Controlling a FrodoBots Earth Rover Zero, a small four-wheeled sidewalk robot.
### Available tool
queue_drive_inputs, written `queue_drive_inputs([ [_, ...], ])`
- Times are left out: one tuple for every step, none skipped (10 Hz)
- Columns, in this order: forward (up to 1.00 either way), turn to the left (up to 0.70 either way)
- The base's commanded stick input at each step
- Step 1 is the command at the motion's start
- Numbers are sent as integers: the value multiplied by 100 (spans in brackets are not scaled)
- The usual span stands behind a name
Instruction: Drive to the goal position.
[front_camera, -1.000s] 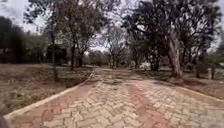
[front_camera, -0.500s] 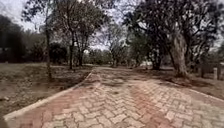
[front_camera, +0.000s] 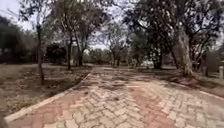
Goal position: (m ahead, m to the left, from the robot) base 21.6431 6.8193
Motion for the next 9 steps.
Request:
queue_drive_inputs([
  [70,0],
  [70,0],
  [70,0],
  [70,0],
  [70,0],
  [70,0],
  [70,0],
  [70,0],
  [70,0],
])
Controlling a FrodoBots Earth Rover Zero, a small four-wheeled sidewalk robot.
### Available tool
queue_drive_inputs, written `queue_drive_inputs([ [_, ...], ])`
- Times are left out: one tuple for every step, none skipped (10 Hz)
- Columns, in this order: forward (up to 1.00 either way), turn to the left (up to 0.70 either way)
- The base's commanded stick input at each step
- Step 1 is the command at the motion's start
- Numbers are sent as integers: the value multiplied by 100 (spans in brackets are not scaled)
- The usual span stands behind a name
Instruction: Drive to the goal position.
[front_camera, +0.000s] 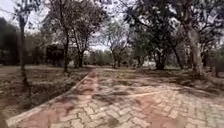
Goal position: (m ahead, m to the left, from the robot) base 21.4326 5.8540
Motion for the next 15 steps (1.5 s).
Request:
queue_drive_inputs([
  [70,0],
  [70,0],
  [70,0],
  [70,0],
  [70,0],
  [70,0],
  [70,0],
  [70,0],
  [70,0],
  [70,0],
  [70,0],
  [70,0],
  [70,0],
  [70,0],
  [70,0],
])
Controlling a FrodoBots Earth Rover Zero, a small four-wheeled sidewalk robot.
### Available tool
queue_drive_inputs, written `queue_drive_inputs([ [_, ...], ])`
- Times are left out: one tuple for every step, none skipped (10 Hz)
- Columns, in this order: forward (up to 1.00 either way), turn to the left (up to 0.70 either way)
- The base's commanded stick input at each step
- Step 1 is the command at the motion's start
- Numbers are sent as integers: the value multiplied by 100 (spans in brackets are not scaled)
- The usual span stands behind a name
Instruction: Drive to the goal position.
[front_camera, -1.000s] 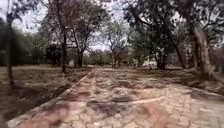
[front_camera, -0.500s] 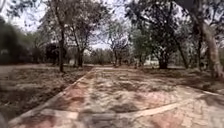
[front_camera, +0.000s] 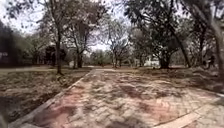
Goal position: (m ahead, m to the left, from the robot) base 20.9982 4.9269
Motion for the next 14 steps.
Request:
queue_drive_inputs([
  [70,0],
  [70,0],
  [70,0],
  [70,0],
  [70,0],
  [70,0],
  [70,0],
  [70,0],
  [70,0],
  [70,0],
  [70,0],
  [70,0],
  [70,0],
  [70,0],
])
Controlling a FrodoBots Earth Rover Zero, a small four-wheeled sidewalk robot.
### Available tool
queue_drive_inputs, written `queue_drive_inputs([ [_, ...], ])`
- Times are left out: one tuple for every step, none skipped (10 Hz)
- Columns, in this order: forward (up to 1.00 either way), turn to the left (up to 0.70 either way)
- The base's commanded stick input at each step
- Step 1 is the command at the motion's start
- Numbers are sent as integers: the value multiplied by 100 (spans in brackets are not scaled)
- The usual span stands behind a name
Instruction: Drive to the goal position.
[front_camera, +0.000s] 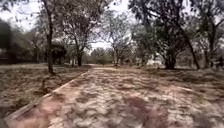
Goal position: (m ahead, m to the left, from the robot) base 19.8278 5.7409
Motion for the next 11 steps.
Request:
queue_drive_inputs([
  [70,0],
  [70,0],
  [70,0],
  [70,0],
  [70,0],
  [70,0],
  [70,0],
  [70,0],
  [70,0],
  [70,1],
  [70,3],
])
